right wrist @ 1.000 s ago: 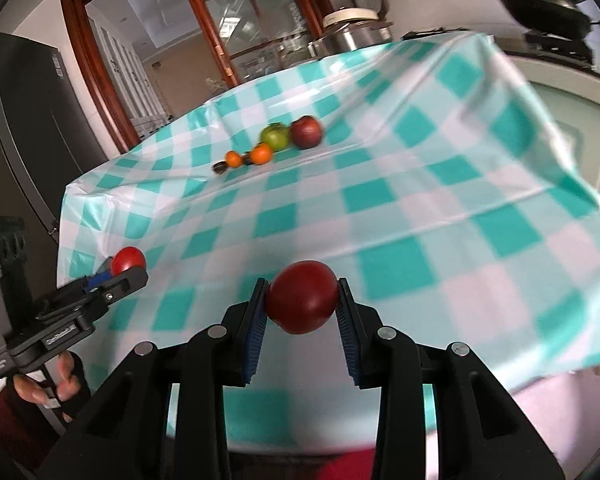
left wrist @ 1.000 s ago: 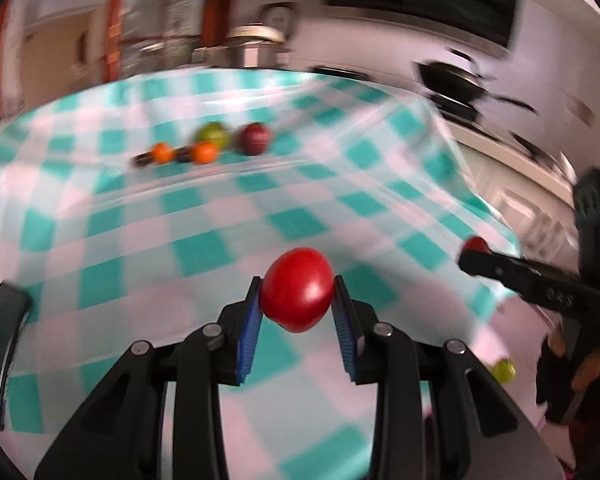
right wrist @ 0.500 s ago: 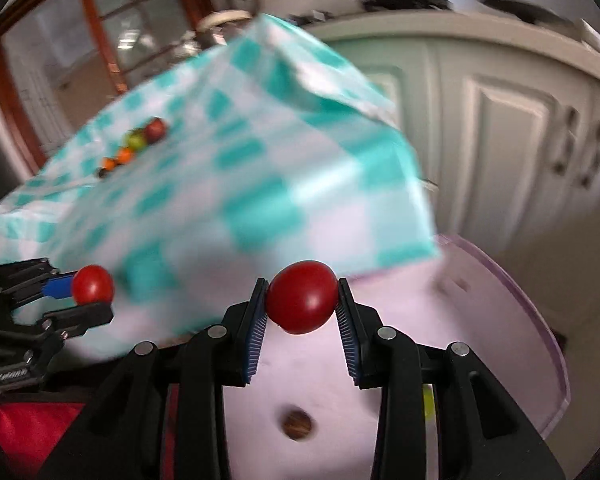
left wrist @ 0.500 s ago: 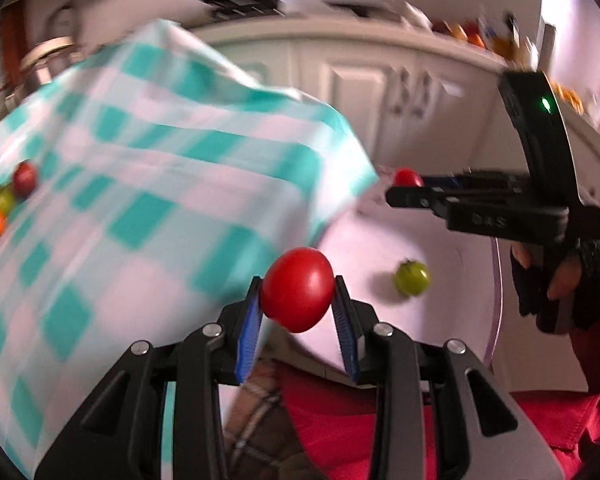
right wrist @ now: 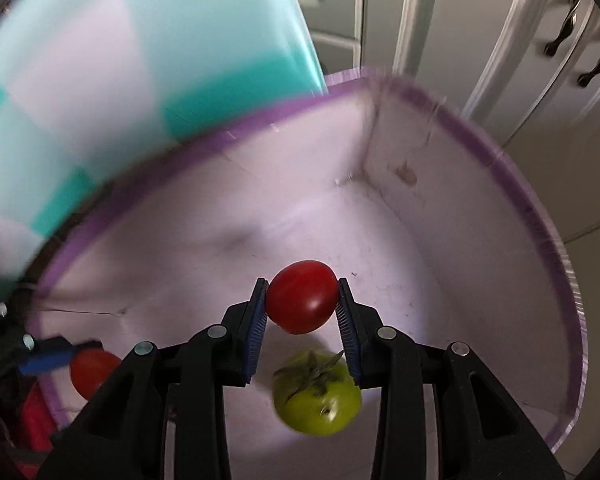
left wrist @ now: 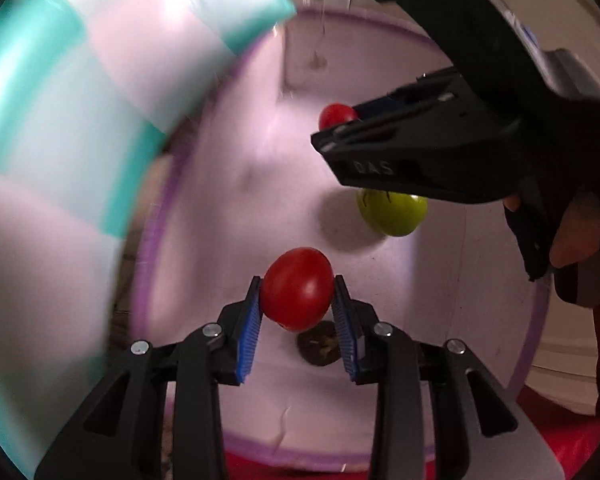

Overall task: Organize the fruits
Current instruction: 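Carry both red tomatoes into the white bin and open both tools to release them, then move both open tools back over the remaining fruit on the table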

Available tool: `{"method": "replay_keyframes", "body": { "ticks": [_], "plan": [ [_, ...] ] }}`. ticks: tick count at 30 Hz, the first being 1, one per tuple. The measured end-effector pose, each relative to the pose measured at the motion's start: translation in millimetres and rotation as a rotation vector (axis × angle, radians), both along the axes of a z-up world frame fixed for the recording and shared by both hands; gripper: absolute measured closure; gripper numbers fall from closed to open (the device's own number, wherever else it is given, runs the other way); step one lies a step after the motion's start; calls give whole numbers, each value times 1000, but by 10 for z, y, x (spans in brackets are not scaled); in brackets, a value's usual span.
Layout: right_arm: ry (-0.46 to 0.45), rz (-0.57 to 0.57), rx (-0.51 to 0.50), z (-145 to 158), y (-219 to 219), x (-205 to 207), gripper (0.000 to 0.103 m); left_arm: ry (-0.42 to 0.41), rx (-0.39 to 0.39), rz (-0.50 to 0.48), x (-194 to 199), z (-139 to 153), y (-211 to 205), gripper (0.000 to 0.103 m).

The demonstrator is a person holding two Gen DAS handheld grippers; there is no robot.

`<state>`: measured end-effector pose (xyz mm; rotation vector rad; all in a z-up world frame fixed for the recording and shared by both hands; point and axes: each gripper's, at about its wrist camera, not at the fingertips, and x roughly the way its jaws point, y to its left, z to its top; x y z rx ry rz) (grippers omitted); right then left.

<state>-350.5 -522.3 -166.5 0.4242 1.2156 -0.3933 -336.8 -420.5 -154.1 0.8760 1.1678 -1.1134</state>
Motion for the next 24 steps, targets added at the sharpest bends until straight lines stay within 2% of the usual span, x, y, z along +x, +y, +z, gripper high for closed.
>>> {"method": "replay_keyframes", "body": {
  "ticks": [8,10,11,12,15,18,21,24],
  "plan": [
    [53,-25,37,-308,-99,5,66,72,104,15,6,-486,-268,66],
    [48,-30,38,-322,-113,-2,47,79,113,23,24,-546,-298,52],
    [36,-48,43,-311,-138,-19,32,87,107,33,53,-554,-305,43],
    [6,-70,49,-275,-174,-52,29,93,98,52,90,-553,-301,37],
    [-87,-129,89,-159,-290,-186,29,106,91,122,236,-531,-263,32],
    [-221,-232,173,-27,-437,-408,26,74,114,182,324,-479,-189,30],
    [-368,-333,285,96,-563,-666,24,20,131,165,282,-381,-170,26],
    [-436,-338,309,223,-594,-725,24,-30,82,158,206,-231,-148,23]
  ]
}}
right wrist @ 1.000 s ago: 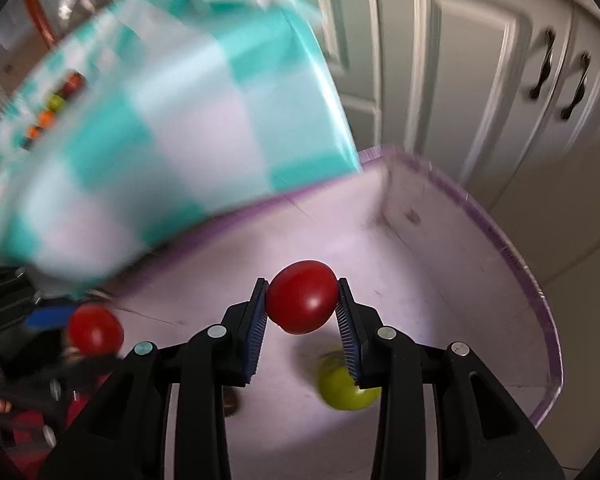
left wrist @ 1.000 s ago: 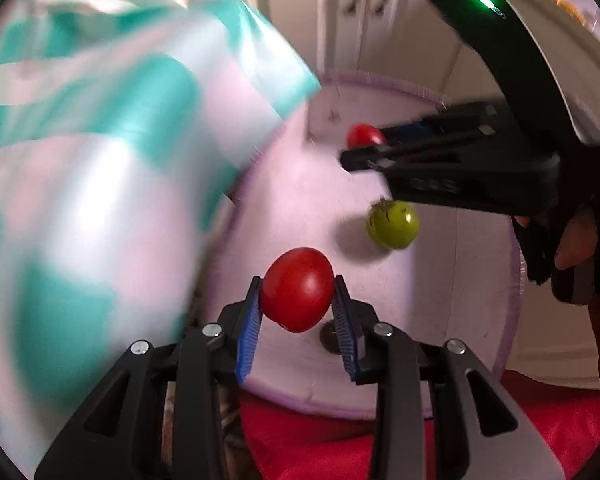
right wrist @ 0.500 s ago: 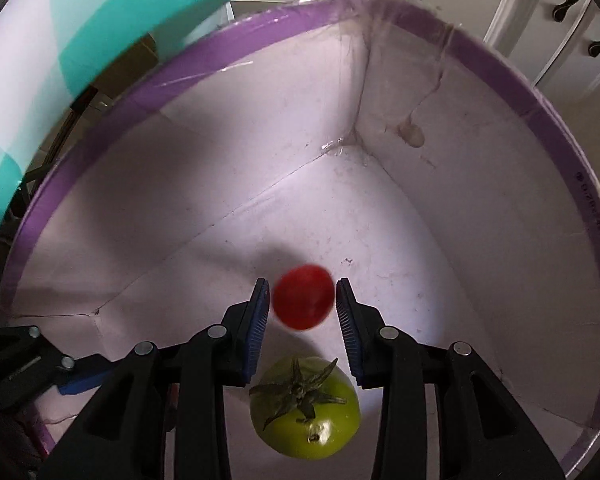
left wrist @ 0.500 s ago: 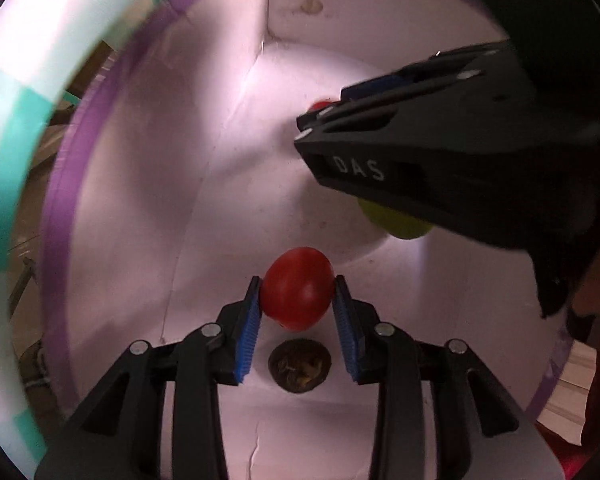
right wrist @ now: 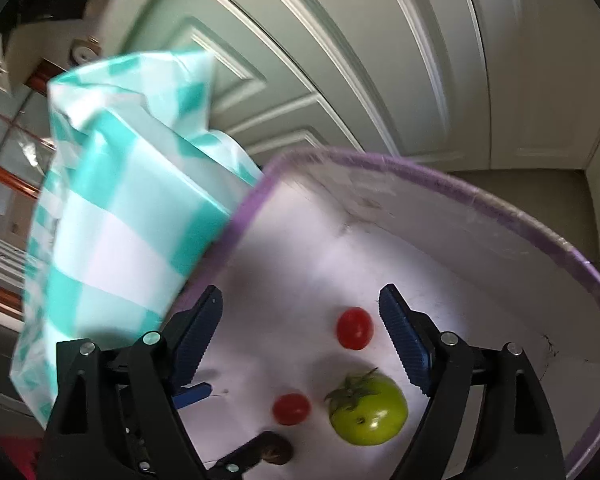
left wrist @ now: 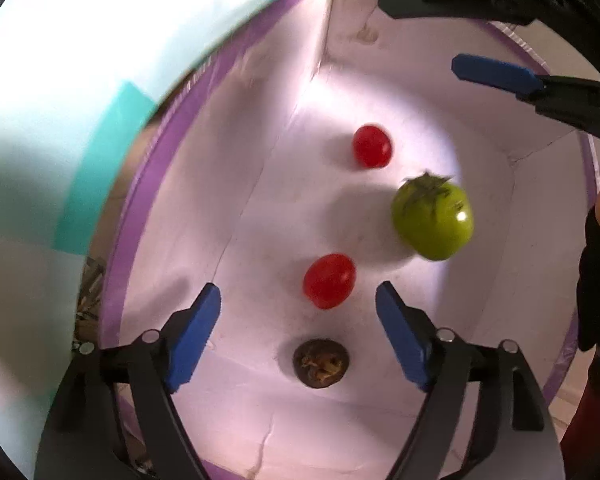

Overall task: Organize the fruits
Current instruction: 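Move both open tools back over the remaining fruit on the table, then grasp the red apple with the right tool and lift it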

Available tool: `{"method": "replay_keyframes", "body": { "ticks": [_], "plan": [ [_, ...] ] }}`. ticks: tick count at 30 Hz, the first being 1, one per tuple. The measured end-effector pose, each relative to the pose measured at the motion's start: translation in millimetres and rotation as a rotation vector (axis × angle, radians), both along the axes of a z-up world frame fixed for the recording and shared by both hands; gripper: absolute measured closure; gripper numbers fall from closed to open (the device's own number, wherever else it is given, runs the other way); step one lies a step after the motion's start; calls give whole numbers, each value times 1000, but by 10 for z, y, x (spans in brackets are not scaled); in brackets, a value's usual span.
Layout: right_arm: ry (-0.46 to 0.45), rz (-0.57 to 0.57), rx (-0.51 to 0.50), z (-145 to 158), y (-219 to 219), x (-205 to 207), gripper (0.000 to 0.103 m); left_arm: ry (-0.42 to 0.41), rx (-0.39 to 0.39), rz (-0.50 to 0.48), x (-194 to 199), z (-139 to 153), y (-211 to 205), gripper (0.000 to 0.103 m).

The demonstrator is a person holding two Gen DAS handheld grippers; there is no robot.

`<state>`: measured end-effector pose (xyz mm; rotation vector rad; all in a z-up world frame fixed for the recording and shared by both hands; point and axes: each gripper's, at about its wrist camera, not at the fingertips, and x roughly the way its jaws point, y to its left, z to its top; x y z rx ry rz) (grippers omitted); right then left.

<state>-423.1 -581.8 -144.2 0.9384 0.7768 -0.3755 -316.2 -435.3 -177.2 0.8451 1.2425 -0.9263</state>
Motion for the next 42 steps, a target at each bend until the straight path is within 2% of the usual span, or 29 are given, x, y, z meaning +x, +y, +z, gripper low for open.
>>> {"method": "replay_keyframes", "body": {
  "ticks": [3,6,9,12,15,17,19,21,23,27,30,34,37,39,42],
  "plan": [
    [-8,-31,-54,162,6,-174,18,-58,-27,-65,-182,169,120,23],
    [-39,-80,-91,326,-5,-308,17,-162,-118,-169,-394,467,310,19],
    [-64,-105,-156,586,85,-468,17,-303,-244,-232,-511,871,590,17],
    [-100,-101,-248,1000,260,-416,17,-445,-386,-201,-496,1363,904,11],
    [-170,-49,-367,1524,582,-244,15,-500,-535,-64,-448,1781,1417,9],
    [-227,15,-482,1932,976,-54,15,-526,-641,54,-273,2085,1846,2],
    [-281,71,-582,2219,1345,142,15,-559,-730,176,-52,2332,2326,1],
    [-340,122,-658,2477,1755,420,15,-584,-784,299,250,2551,2755,1],
    [-360,164,-660,2594,2083,776,15,-568,-821,391,539,2749,3039,1],
    [-288,227,-525,2563,2550,1704,15,-511,-854,570,1353,2777,3547,1],
    [-238,227,-500,2481,2826,2352,15,-494,-814,725,1970,2696,3782,1],
    [-125,263,-554,2265,3209,3254,15,-477,-732,996,2929,2494,4188,1],
    [-66,285,-589,2163,3397,3678,15,-479,-717,1131,3445,2406,4472,1],
    [-34,323,-638,2123,3551,3955,15,-466,-745,1188,3679,2352,4648,1],
    [44,418,-766,2044,3785,4349,16,-447,-790,1232,3848,2233,4839,2]
  ]
}}
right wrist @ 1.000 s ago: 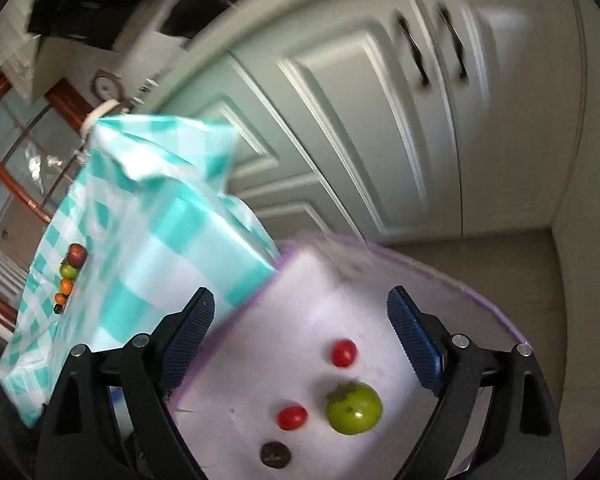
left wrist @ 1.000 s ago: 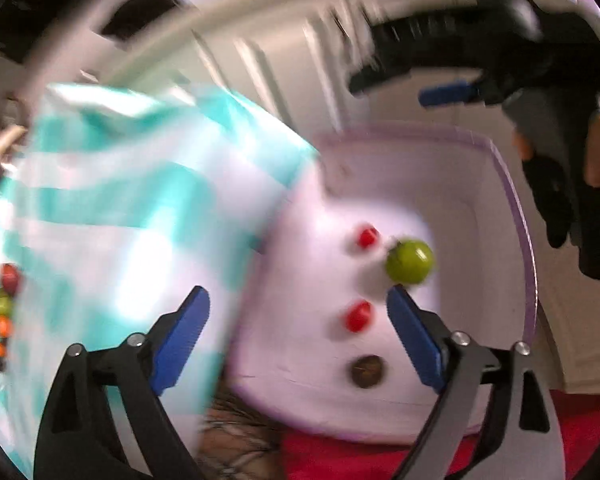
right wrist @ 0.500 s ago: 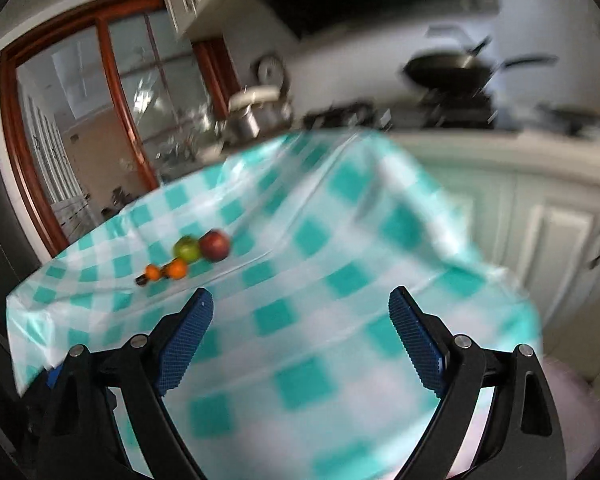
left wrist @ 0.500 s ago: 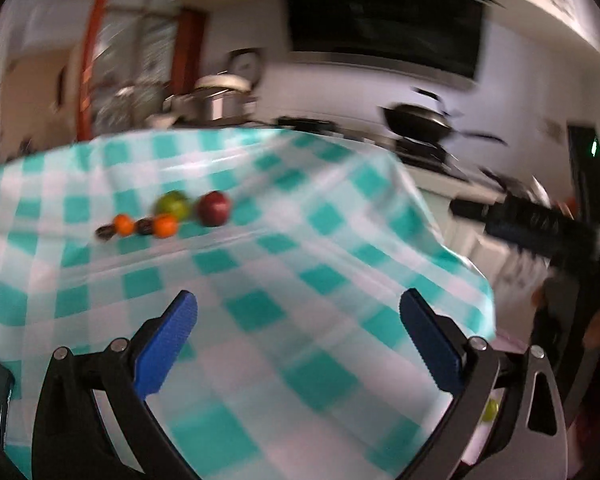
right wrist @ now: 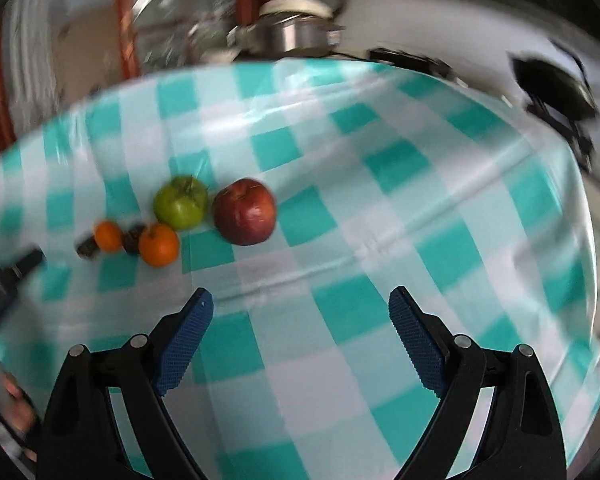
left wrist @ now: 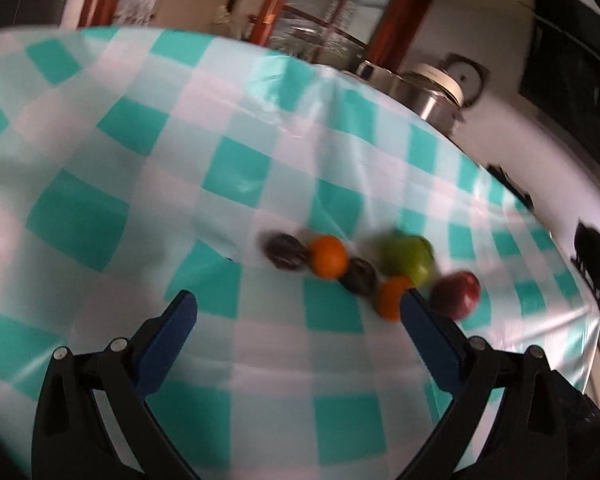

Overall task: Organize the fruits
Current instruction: 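Grasp the red apple with the right tool and lift it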

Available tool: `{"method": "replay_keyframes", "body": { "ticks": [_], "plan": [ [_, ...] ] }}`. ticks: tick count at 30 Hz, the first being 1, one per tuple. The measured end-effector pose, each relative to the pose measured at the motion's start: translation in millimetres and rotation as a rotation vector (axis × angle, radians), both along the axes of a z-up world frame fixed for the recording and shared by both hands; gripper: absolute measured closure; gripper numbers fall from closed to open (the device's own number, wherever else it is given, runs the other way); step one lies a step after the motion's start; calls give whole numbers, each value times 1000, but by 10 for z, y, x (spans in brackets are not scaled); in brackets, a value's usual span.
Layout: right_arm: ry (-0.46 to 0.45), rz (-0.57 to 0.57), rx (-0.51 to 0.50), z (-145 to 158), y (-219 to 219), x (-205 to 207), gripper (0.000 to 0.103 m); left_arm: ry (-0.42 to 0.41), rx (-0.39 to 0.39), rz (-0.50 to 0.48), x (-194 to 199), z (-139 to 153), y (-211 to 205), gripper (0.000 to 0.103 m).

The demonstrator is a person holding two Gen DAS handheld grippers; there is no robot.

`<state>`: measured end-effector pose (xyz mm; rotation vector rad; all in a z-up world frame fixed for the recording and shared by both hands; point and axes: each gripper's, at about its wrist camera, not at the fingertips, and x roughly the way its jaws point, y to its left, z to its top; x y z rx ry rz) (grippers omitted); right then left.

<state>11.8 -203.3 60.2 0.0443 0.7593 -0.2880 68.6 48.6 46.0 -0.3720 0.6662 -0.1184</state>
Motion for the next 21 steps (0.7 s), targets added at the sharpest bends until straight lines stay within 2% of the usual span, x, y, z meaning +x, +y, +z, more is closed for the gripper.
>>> {"method": "replay_keyframes", "body": {
  "ticks": [4,6,11,16,21],
  "plan": [
    [89,50,-118,-96,133,523,16,57,-34,-16,113,-186,105,2],
    [131,59,-148,-156,144,798,16,41,-79,-29,111,-201,145,2],
    [252,122,-198,-385,213,1262,17,46,-52,-85,86,-194,10,2],
    [283,150,-210,-534,236,1456,21,60,-40,-106,60,-226,-74,2],
    [257,160,-134,-571,123,1599,30,68,-43,-133,49,-254,-131,2]
  ]
}}
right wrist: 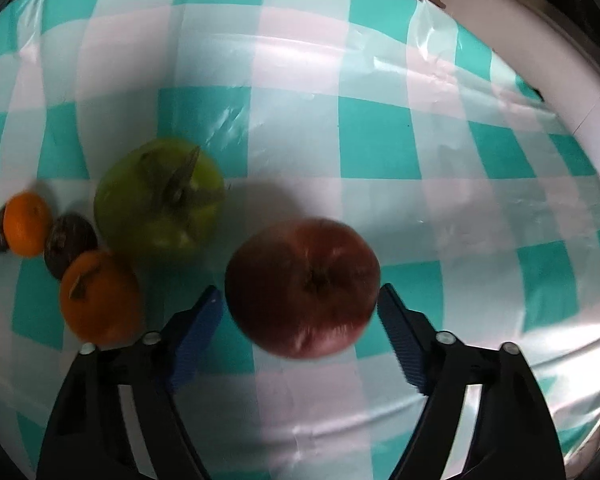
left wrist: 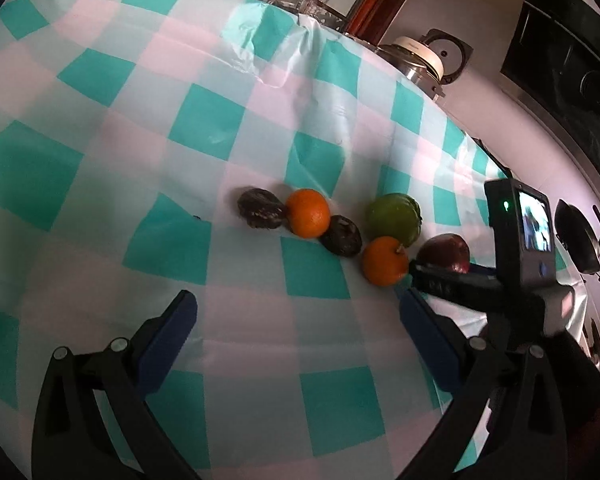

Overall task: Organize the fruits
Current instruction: 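Grasp the red apple with the right tool and lift it, then grasp an orange tangerine with the left tool while the right tool holds the red apple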

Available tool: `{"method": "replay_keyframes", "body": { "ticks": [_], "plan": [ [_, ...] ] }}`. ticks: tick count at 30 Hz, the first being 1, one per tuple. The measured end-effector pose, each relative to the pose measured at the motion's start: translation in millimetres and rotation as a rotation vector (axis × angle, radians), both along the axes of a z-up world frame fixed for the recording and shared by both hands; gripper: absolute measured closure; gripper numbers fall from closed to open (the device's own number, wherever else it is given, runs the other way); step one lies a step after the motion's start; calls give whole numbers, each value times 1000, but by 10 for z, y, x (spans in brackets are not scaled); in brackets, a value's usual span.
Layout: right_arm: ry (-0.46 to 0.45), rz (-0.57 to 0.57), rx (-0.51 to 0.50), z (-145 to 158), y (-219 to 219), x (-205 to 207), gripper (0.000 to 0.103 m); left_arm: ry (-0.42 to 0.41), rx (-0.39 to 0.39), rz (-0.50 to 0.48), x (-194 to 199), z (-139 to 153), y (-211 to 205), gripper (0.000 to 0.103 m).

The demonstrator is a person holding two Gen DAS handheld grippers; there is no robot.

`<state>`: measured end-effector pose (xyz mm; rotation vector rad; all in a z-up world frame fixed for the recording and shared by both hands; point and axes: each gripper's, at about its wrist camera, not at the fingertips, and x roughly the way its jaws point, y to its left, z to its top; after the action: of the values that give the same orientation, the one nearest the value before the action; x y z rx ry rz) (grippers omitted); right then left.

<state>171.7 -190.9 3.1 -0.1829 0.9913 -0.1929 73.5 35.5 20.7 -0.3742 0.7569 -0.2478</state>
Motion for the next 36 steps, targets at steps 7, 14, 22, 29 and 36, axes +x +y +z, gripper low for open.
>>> {"method": "replay_keyframes", "body": {
  "ticks": [7,14,22,29,36],
  "plan": [
    [-74,-7,211,-56,-368,18,31,14,-13,-16,19,-44,-23,2],
    [-91,5,251,-62,-474,-35,38,10,15,-60,56,-56,-137,2],
    [-134,5,350,33,-681,-621,39,-47,107,-127,-32,16,-339,2],
    [-257,-74,482,141,-905,-1312,39,-30,209,-119,66,22,-915,2],
    [-318,-201,559,88,-1129,-1404,39,41,337,-48,448,-74,-1425,26]
  ]
}}
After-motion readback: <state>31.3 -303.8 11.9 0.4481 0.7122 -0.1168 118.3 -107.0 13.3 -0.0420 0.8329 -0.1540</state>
